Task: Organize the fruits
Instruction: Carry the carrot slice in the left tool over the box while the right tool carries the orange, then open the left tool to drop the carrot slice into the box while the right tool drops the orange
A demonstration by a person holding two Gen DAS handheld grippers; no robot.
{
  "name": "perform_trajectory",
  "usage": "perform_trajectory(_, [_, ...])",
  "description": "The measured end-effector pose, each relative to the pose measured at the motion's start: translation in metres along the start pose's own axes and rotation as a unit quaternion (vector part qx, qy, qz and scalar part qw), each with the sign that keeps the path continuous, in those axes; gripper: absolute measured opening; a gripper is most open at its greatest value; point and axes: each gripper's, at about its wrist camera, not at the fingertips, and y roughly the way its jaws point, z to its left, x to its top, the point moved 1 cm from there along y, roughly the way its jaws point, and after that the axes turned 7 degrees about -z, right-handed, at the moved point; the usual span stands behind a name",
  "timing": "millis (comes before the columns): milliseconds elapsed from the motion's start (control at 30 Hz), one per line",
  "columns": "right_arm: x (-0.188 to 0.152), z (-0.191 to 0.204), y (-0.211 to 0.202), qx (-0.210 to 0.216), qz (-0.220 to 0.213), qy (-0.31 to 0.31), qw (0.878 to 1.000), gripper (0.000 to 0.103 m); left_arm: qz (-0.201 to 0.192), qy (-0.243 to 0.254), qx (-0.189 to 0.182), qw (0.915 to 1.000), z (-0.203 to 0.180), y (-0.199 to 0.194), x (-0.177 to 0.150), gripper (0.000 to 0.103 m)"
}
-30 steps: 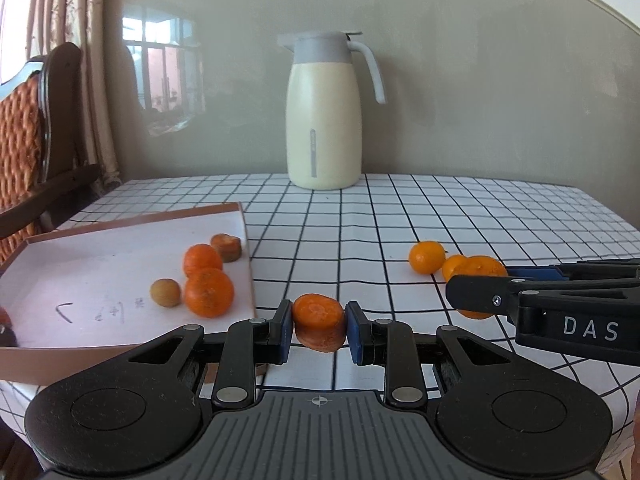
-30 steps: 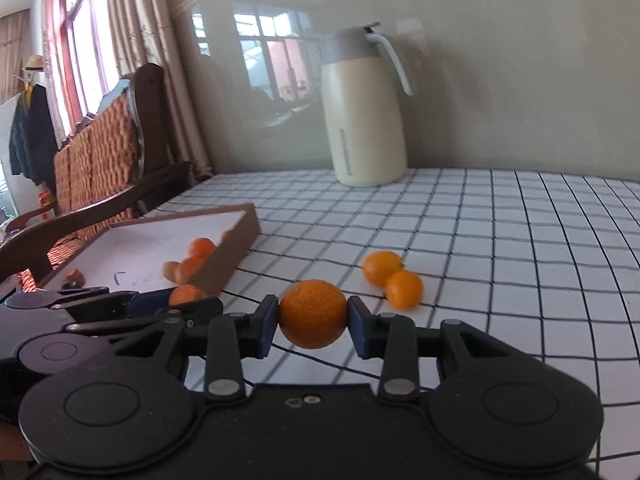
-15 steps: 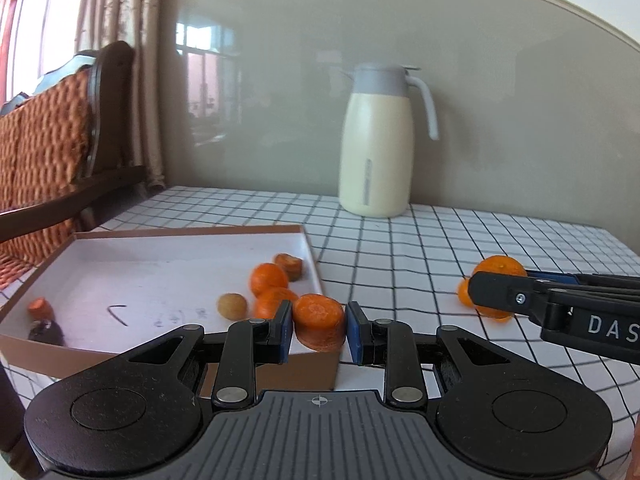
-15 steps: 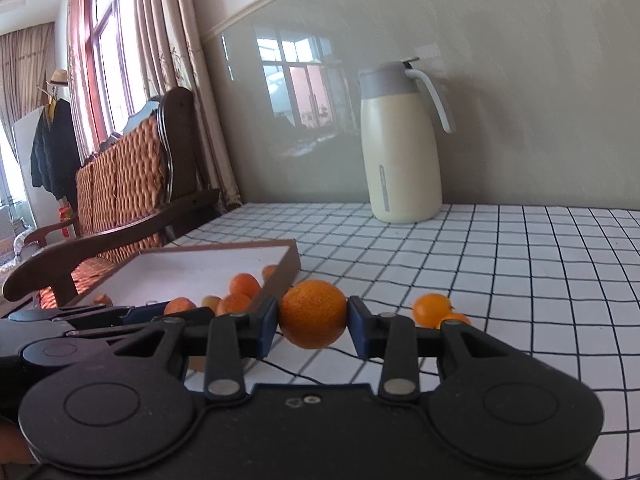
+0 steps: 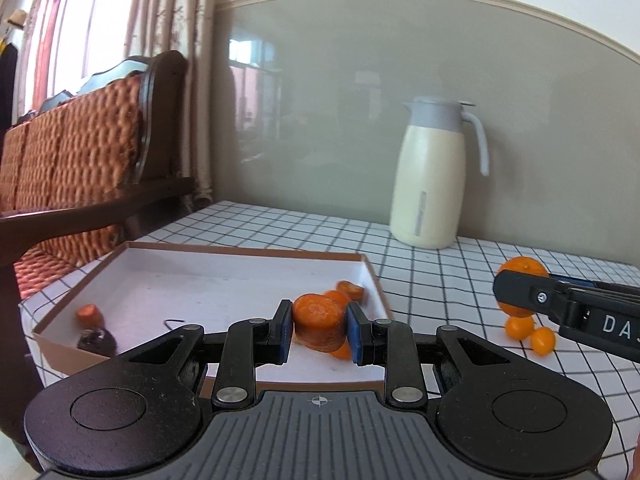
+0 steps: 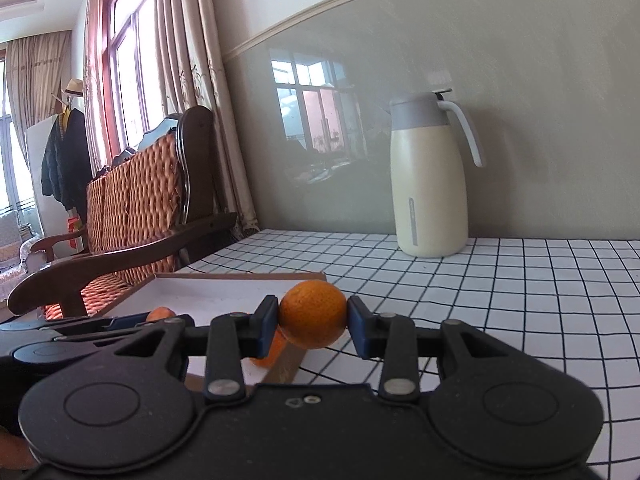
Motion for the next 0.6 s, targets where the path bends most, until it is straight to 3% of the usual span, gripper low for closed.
perform_trajectory(600, [0.003,0.028,0.020,0.012,-0.028,-0.004,1.000,0.029,-0.025,-0.023,0.065,0.9973,0.054,-0.001,0.008,0.028])
